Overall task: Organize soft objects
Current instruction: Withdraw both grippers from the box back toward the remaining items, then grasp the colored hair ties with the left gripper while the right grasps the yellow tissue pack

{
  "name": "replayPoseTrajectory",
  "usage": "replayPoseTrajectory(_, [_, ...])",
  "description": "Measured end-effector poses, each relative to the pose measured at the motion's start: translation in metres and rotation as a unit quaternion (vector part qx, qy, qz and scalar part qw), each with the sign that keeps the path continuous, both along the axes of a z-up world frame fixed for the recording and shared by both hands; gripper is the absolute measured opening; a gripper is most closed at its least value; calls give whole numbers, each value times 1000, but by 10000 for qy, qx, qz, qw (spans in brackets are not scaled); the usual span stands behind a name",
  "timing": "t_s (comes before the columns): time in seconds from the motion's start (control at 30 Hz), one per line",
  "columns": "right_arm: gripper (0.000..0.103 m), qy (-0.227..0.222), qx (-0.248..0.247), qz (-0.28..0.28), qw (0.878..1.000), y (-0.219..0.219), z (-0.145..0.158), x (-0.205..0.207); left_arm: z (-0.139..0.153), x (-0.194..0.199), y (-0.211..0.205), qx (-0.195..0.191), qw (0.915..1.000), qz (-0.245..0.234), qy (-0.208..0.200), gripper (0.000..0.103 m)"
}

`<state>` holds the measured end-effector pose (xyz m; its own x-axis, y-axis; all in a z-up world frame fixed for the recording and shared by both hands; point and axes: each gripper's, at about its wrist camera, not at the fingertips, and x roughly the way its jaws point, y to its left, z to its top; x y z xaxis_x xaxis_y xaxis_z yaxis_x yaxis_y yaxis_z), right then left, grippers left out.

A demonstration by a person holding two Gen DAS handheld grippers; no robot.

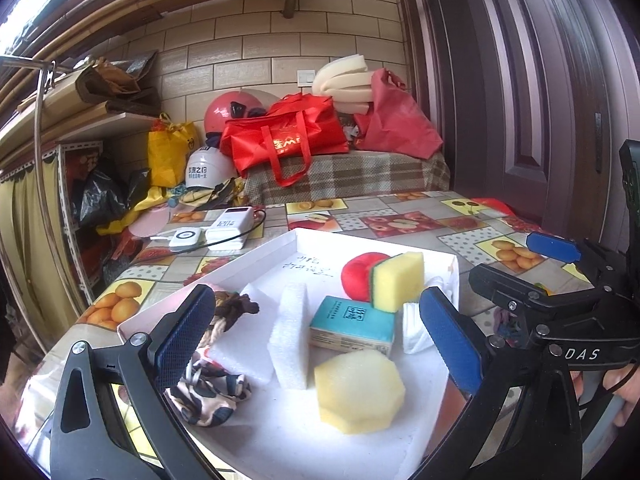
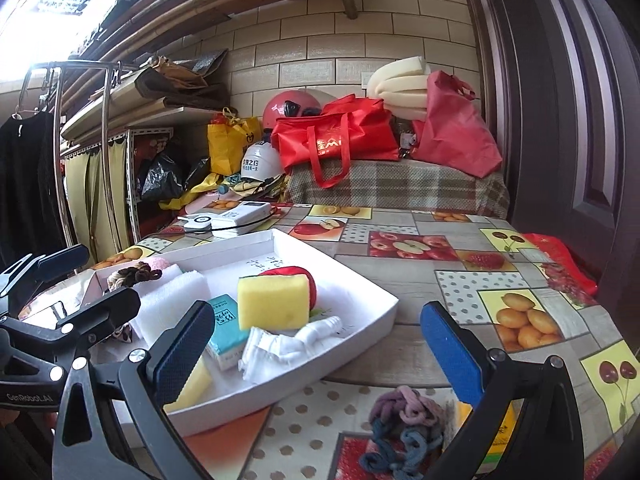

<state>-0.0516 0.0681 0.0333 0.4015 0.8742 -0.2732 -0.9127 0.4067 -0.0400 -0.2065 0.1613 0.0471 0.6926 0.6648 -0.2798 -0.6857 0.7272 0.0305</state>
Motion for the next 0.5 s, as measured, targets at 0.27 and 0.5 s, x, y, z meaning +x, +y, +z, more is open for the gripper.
replayPoseTrajectory(0.27, [103,-82,1134,-590,9918,-73,15,13,9,-9,-20,192,9982,-403,-396,103])
replayPoseTrajectory(0.5, [103,146,1629,-1545,9744,-140,30,51,21,3,-46,108,9965,-707,-425,103])
